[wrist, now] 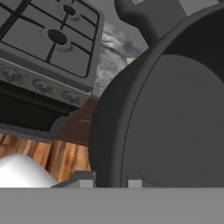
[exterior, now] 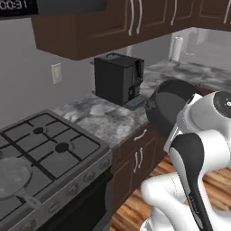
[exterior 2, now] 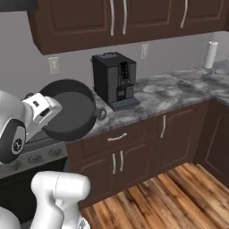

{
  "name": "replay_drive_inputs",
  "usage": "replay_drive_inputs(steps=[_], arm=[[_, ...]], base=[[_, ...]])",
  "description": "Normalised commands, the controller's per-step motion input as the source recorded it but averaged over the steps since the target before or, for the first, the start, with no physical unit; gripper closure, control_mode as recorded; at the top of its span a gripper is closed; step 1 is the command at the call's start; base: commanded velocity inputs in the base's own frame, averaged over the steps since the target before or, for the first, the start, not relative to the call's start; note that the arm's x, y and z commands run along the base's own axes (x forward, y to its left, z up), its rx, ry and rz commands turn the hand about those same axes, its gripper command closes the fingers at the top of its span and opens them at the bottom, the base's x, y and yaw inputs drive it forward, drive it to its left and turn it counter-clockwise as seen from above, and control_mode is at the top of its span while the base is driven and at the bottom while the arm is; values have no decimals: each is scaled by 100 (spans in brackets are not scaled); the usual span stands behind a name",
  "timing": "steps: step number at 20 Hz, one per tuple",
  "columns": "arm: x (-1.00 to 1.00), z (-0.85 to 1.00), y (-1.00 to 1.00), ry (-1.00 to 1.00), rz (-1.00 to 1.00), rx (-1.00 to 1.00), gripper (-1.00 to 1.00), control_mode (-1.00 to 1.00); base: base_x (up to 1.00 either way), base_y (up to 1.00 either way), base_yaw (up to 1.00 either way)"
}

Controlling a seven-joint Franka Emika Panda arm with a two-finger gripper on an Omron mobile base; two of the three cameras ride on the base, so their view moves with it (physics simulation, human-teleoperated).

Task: Move the pot and pan from the stove into the sink.

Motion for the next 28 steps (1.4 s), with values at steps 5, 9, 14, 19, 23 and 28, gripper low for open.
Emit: replay_drive_inputs(steps=[5,9,14,19,23,28], arm=[[0,0,0,0,0,0,100,100],[0,0,0,0,0,0,100,100],[0,0,0,0,0,0,100,100],[0,0,0,0,0,0,100,100],[0,0,0,0,0,0,100,100],[0,0,0,0,0,0,100,100]], base=[[0,-16,-35],[0,-17,-35],[0,-17,-34],[0,-17,-34],[0,-17,-33],[0,-17,-34]])
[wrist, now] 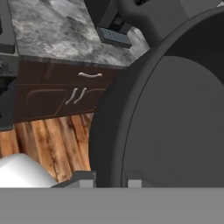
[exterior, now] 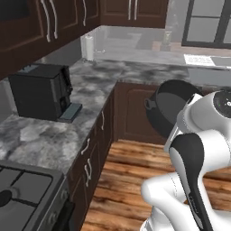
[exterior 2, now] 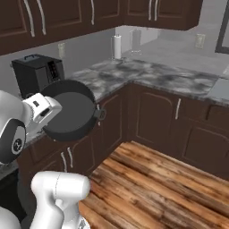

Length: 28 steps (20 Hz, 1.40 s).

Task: Move the pot and pan from the stove into the sink.

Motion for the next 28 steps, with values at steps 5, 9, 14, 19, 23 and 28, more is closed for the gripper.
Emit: replay_drive_inputs(steps=[5,9,14,19,23,28], arm=[[0,0,0,0,0,0,100,100],[0,0,0,0,0,0,100,100],[0,0,0,0,0,0,100,100],[0,0,0,0,0,0,100,100],[0,0,0,0,0,0,100,100],[0,0,0,0,0,0,100,100]], base=[[0,-17,-34],[0,-16,-35],[0,-13,-36],[0,-3,-15],[4,0,0],[49,4,0]])
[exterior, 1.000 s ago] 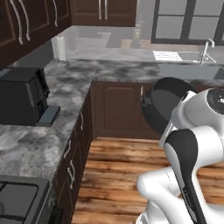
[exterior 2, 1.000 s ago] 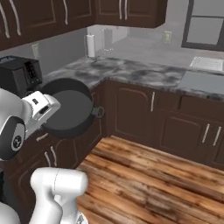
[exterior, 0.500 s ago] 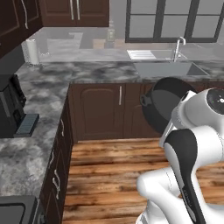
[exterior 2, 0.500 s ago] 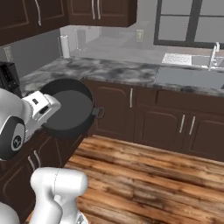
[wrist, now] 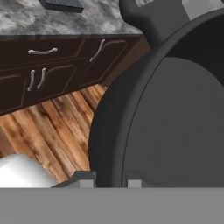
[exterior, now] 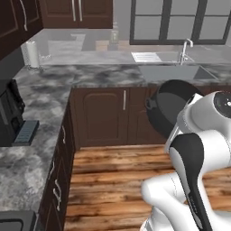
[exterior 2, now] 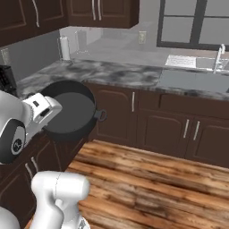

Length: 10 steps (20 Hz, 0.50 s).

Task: Move the pot and pan from the stove into the sink.

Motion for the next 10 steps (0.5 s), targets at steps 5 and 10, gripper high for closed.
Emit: replay_drive_inputs(steps=[5,10], arm=[[0,0,0,0,0,0,100,100],[0,0,0,0,0,0,100,100]], base=[[72,10,0],[80,13,0]])
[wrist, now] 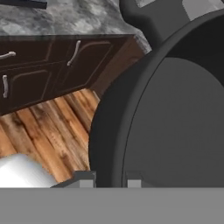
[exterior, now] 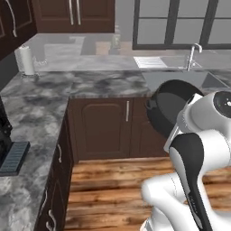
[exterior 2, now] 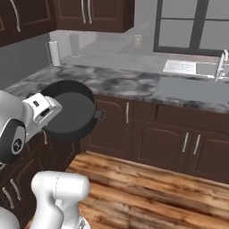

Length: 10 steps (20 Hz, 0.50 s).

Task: Move the pot and pan from the stove into the sink.

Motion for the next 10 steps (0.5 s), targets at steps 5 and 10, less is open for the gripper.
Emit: replay_drive_inputs(steps=[5,10], arm=[[0,0,0,0,0,0,100,100],[0,0,0,0,0,0,100,100]], base=[[83,13,0],[84,14,0]])
